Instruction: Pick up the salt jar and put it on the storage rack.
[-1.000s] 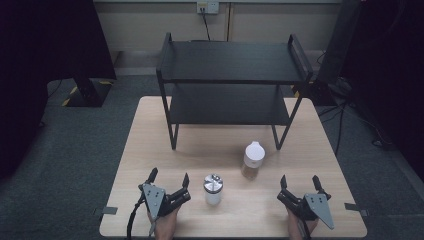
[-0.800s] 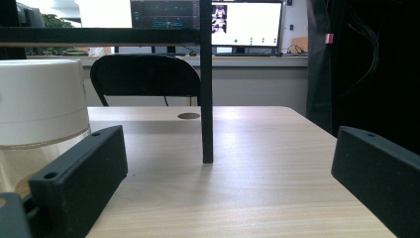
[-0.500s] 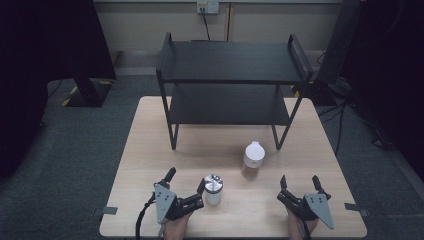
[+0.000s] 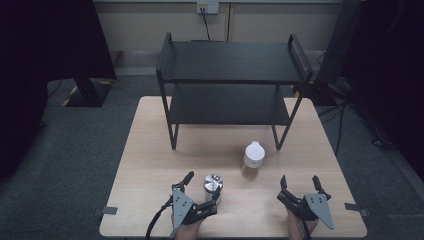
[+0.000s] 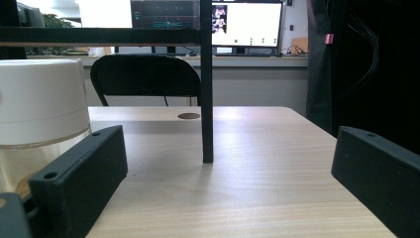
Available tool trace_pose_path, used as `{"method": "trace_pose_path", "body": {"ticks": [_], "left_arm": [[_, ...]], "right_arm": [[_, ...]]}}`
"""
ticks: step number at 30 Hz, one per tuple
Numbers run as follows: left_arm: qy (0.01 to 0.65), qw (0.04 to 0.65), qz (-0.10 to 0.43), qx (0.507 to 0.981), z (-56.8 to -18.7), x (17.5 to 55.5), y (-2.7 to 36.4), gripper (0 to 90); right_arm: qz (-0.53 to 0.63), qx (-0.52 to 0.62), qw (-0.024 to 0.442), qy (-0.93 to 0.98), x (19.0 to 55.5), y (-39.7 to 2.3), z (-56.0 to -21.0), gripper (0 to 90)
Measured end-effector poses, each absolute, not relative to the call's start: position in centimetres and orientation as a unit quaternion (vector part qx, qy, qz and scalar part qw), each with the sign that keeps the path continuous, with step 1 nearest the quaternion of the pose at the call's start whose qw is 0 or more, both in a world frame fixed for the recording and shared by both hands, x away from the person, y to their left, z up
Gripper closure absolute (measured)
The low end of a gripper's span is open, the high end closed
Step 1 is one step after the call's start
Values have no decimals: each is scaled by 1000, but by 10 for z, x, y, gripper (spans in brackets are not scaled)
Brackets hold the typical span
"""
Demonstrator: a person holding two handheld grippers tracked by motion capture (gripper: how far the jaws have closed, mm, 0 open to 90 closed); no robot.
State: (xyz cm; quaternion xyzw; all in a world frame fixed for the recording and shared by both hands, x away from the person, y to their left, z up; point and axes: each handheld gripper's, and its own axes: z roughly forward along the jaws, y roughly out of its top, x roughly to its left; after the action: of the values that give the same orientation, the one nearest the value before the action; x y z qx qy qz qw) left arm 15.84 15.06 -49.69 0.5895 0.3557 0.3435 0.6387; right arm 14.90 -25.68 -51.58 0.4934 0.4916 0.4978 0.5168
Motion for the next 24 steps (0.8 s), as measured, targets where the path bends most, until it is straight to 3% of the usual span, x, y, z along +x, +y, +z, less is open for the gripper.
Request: {"method": "trace_pose_path", "body": {"ticks": [6, 24], "left_arm": [[355, 625, 349, 601, -502, 159, 143, 186], [362, 618, 322, 619, -503, 170, 138, 341]], "right_arm": [[497, 494, 518, 491, 149, -256, -516, 0], [495, 496, 520, 489, 148, -255, -516, 0]]}}
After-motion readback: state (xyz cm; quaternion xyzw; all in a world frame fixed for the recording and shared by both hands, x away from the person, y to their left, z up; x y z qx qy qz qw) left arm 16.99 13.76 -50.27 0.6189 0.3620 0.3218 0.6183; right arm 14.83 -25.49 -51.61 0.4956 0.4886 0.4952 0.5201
